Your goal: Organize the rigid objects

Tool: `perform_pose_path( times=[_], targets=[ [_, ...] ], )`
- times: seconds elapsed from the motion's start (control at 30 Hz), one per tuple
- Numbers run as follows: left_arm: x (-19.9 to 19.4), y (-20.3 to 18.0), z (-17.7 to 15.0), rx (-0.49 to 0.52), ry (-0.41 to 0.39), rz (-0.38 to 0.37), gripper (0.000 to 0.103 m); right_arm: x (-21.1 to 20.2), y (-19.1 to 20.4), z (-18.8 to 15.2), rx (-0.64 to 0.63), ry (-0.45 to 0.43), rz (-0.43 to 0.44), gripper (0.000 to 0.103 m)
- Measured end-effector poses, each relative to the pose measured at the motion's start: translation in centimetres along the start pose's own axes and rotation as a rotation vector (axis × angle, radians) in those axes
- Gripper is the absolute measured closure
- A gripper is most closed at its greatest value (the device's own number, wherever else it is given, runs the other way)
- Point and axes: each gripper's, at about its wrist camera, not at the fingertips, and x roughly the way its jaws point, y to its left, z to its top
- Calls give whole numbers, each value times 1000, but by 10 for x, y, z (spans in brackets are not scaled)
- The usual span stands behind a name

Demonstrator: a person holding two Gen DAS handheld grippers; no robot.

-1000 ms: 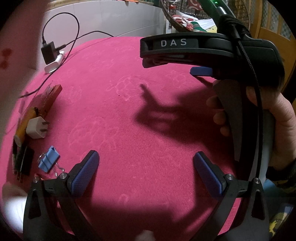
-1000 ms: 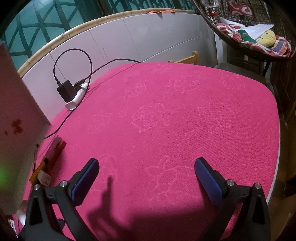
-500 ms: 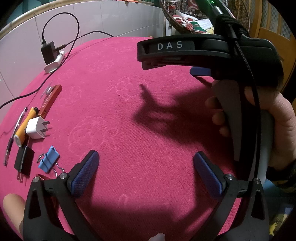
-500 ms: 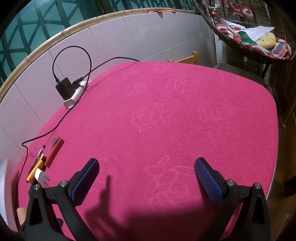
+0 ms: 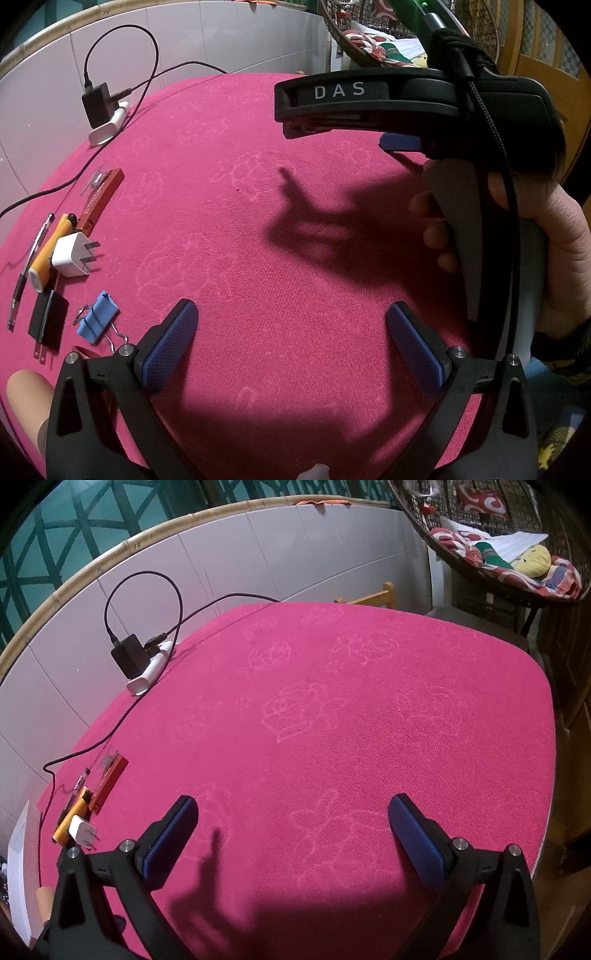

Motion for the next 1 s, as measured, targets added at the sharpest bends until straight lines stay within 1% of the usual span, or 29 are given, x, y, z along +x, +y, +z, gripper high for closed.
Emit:
perform_pose_path(
  times=[0.63,0.77,0.83,0.9,0.97,1.0],
  targets=[
    [0,0,0,1,-1,1,0,-2,-4,0,31,-15,43,0],
    [-2,4,-1,-8,-6,-10,0,-3,-4,-1,30,-15,42,0],
    [-7,12,-1,-63,-24,-36,0,-2,-4,-1,30,-15,41,0],
    [-16,26,0,-160,-44,-69,0,-2,-4,-1,28,-14,40,0],
    [-30,36,1,-218,-85,-85,0,-3,-5,-2,27,-14,38,0],
    [-37,39,2,-231,-107,-86,0,-3,-5,-1,27,-13,38,0]
  ],
)
